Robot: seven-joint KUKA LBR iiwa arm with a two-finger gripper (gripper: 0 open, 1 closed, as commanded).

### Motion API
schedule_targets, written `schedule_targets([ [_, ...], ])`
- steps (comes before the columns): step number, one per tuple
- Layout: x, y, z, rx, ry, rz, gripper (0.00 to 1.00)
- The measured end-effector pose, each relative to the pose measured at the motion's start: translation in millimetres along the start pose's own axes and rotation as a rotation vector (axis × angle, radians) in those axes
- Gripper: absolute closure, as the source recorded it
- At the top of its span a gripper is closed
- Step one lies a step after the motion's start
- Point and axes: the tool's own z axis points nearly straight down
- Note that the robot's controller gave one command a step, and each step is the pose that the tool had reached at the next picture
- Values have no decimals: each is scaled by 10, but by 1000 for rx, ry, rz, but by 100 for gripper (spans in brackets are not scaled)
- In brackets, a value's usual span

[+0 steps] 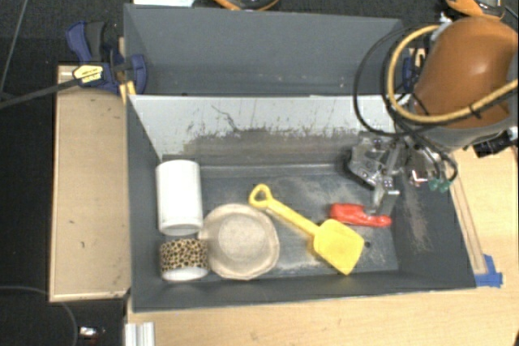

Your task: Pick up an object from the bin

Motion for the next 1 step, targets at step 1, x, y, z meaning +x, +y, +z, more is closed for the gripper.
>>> schedule_targets([
  [1, -15, 2, -41, 1, -8, -2, 0],
])
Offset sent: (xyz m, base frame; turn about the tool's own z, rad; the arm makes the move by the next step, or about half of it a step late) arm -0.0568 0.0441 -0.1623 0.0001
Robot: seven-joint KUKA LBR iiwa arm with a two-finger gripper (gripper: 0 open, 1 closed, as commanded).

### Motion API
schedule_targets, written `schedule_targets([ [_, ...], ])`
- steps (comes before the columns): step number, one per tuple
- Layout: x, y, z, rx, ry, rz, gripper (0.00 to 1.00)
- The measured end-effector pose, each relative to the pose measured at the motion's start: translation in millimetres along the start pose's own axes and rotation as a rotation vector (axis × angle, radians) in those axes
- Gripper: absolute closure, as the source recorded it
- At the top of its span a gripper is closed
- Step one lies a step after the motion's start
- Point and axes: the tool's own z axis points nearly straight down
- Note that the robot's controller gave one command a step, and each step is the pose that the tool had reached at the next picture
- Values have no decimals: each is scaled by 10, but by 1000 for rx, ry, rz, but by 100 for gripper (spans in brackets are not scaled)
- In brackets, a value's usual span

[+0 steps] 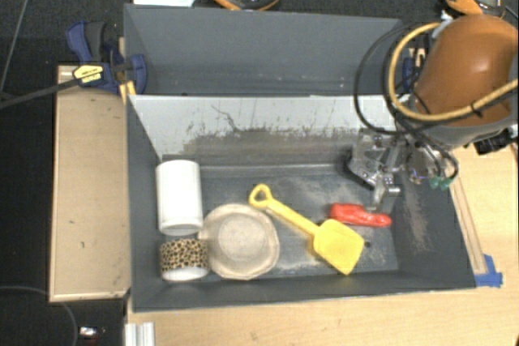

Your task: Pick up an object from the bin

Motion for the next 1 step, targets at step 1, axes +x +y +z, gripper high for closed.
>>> schedule_targets([
  [1, 582, 435, 1652, -1, 0, 1, 0],
])
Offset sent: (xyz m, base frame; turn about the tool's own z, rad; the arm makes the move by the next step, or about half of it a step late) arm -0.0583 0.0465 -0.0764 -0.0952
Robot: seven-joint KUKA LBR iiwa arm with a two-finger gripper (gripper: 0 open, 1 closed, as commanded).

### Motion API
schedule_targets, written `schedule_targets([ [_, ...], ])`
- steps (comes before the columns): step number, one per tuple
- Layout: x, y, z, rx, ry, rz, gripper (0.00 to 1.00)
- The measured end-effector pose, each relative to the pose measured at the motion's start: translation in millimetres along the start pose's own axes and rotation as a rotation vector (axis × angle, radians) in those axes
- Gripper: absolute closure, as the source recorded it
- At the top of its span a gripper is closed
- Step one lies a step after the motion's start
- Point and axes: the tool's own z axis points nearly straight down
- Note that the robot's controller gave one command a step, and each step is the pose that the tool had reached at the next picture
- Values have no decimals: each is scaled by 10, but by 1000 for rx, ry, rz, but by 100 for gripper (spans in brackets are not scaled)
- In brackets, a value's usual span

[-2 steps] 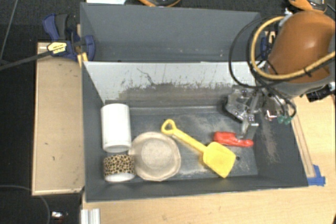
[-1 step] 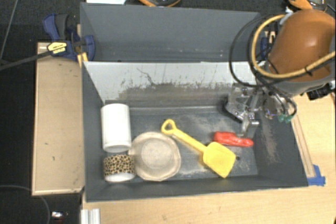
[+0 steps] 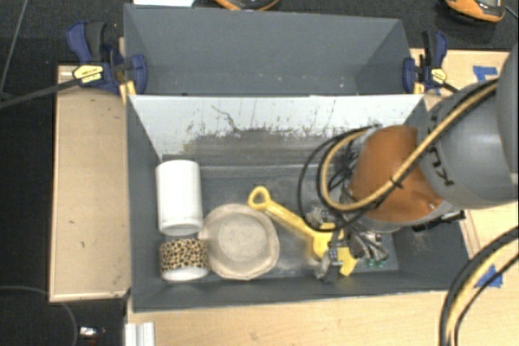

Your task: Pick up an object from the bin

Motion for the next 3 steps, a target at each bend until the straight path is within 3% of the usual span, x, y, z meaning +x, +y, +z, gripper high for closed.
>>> schedule_targets([
  [1, -2, 27, -895, 3, -16, -95, 0],
  [2, 21, -375, -291, 0, 5, 101, 0],
  [3, -62, 2, 9, -1, -15, 215, 0],
])
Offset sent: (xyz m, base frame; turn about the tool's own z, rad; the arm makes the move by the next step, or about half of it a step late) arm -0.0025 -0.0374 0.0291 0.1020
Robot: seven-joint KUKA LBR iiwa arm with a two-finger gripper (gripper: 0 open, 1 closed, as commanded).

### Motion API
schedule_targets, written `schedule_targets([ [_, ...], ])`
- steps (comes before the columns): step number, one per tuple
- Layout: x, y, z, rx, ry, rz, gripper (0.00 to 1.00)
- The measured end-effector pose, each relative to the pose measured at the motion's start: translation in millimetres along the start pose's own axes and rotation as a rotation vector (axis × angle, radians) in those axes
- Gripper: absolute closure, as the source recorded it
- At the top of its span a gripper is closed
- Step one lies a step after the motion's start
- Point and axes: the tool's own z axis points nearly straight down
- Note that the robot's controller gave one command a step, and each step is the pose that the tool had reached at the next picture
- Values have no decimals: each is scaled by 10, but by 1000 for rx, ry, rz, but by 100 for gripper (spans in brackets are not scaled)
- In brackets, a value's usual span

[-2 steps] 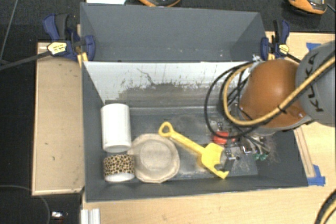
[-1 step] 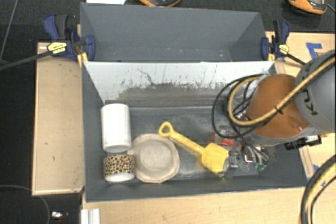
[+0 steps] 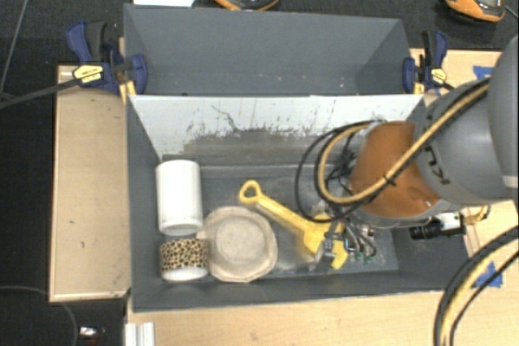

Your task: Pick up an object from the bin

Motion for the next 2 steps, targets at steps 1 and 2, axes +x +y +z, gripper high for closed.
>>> schedule_targets([
  [1, -17, 204, -9, 2, 9, 14, 100],
  [2, -16, 203, -13, 2, 9, 14, 100],
])
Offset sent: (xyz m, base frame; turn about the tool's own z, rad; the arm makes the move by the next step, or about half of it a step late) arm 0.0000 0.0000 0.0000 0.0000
